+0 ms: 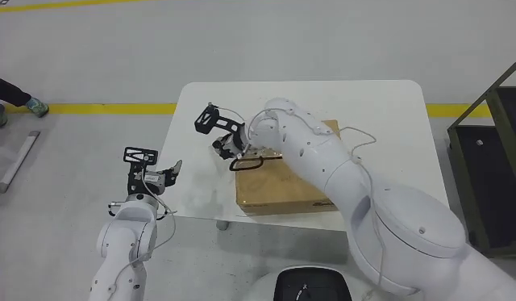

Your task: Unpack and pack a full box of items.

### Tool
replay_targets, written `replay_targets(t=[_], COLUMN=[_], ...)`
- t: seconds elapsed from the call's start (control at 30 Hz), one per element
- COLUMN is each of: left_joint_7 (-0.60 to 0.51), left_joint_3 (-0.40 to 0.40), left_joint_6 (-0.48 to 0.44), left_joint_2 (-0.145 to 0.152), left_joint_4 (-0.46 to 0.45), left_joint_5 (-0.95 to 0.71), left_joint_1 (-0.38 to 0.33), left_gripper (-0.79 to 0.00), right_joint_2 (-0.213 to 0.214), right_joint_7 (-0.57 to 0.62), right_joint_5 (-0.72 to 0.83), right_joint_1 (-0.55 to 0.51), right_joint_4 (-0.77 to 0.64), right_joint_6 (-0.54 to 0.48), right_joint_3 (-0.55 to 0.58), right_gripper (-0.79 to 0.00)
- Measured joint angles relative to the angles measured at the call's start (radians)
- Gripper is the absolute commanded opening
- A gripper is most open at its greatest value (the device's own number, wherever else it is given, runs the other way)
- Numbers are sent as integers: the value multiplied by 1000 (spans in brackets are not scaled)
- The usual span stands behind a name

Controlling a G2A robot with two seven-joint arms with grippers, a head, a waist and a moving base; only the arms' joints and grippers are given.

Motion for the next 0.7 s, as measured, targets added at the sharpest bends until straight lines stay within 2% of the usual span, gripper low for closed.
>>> replay_targets(t=[0.17,0.27,0.47,0.7], left_joint_7=[3,15,5,64], left_joint_3=[1,8,19,63], left_joint_6=[-2,-35,-145,-174], left_joint_2=[0,0,5,7], left_joint_4=[0,-4,-10,23], left_joint_5=[-1,2,22,121], left_joint_1=[2,10,18,11], left_gripper=[0,0,0,0], right_joint_2=[18,28,46,66], right_joint_7=[-70,-103,-113,-107], right_joint_5=[43,64,68,54], right_joint_1=[-25,-42,-66,-77], right_joint_4=[3,-2,-26,-62], right_joint_6=[-23,-30,-35,-41], right_joint_3=[34,53,71,87], right_gripper=[-785,-785,-785,-760])
